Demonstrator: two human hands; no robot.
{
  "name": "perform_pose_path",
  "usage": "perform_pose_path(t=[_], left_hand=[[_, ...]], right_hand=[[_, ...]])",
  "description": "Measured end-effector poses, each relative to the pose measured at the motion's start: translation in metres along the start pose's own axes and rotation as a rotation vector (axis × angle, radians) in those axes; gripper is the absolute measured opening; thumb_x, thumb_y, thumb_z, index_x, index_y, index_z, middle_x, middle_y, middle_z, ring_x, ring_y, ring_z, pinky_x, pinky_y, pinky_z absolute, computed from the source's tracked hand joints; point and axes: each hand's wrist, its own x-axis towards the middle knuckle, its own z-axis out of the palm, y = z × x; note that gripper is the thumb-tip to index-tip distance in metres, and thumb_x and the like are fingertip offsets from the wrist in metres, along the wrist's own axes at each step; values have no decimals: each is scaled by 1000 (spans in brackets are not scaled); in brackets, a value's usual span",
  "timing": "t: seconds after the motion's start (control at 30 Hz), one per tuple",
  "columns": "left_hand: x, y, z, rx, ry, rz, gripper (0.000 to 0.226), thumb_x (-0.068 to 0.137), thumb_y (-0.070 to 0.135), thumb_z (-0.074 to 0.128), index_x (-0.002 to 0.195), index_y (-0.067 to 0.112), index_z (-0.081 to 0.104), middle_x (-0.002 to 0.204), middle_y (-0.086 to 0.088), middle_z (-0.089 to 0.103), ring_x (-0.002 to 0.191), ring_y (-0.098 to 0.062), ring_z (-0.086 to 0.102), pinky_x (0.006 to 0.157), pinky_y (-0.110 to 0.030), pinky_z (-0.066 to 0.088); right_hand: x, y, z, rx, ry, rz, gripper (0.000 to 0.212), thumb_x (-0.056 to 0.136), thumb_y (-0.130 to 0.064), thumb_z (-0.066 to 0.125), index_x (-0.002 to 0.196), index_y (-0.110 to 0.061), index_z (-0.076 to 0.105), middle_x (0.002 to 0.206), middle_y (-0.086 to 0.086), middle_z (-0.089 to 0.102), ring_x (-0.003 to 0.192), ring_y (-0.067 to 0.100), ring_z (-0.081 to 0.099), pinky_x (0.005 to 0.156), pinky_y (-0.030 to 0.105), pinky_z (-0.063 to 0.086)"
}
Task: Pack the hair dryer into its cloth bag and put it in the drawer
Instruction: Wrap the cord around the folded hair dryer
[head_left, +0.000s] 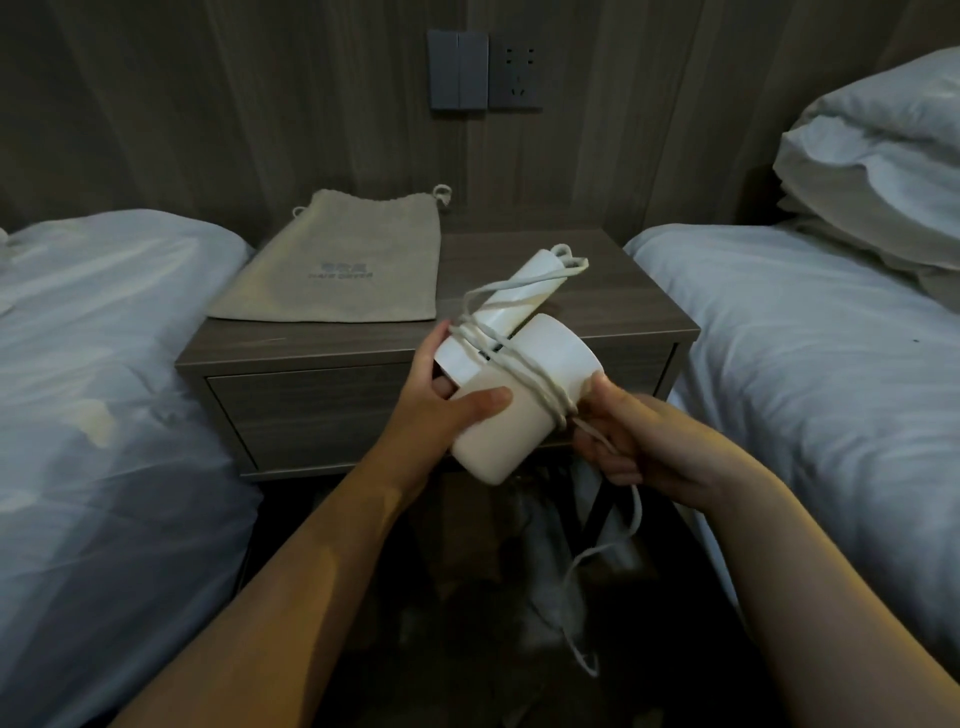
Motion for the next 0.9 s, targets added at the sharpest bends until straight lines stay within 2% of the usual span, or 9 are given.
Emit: perform_pose_path(t=[0.1,0.2,0.3,0.43,0.6,0.7,0.77,0.83,0.9], left_hand=[[-4,-3,2,81,-36,21,104,66,10,79,145,34,16,125,10,53,113,-10,56,85,-33,54],[-6,-5,2,121,-55,32,108,60,21,77,145,37,12,127,17,48,117,-7,52,92,-36,51],[-6,-5,2,184,-42,54,112,57,26,80,145,37,12,133,10,45,119,-10,50,94,-36,49],[-6,-7,7,217,4,104,98,72,9,76,145,31,15,138,2,42,117,-9,49,87,-26,48],[-7,-1,9,204,40,120,95,67,20,75,145,28,21,138,0,47,116,-11,53,86,-28,51],[-7,5,9,249,44,134,104,59,29,77,146,29,19,141,1,44,120,-11,50,93,-31,47],[-7,8,8,291,50,137,105,61,25,79,146,30,18,143,1,42,122,-12,48,96,-33,46],[-6,9,6,316,70,146,100,66,18,80,145,30,20,143,1,43,121,-11,47,95,-31,45],[-6,9,5,346,101,159,99,67,16,80,145,31,21,142,2,43,120,-10,47,90,-23,44]], right_hand=[[6,5,10,-3,117,14,56,66,-65,49,72,-9,49,51,0,43,38,9,27,39,19,17],[9,10,16,-1,152,9,50,65,-59,56,73,-11,48,53,0,43,39,9,26,37,19,18],[8,10,15,-25,127,17,46,63,-56,61,67,-12,50,55,0,45,39,8,29,36,18,21],[7,8,15,-107,121,37,50,56,-57,68,70,-12,56,51,-4,45,41,7,33,38,20,25],[4,1,19,-224,200,6,58,50,-69,61,64,-13,56,54,2,49,37,7,37,38,20,28],[-1,-4,17,-419,200,0,59,61,-71,50,58,-12,56,51,3,54,38,10,41,43,23,35],[-3,-6,13,-536,176,5,61,75,-67,44,57,-10,55,39,-2,52,37,13,42,51,27,39],[-5,-6,7,-565,142,15,66,82,-63,41,63,-3,60,33,-2,49,39,16,43,59,30,40],[-8,-8,1,-526,129,36,54,88,-51,47,74,-2,66,36,-3,50,40,16,43,62,33,39]])
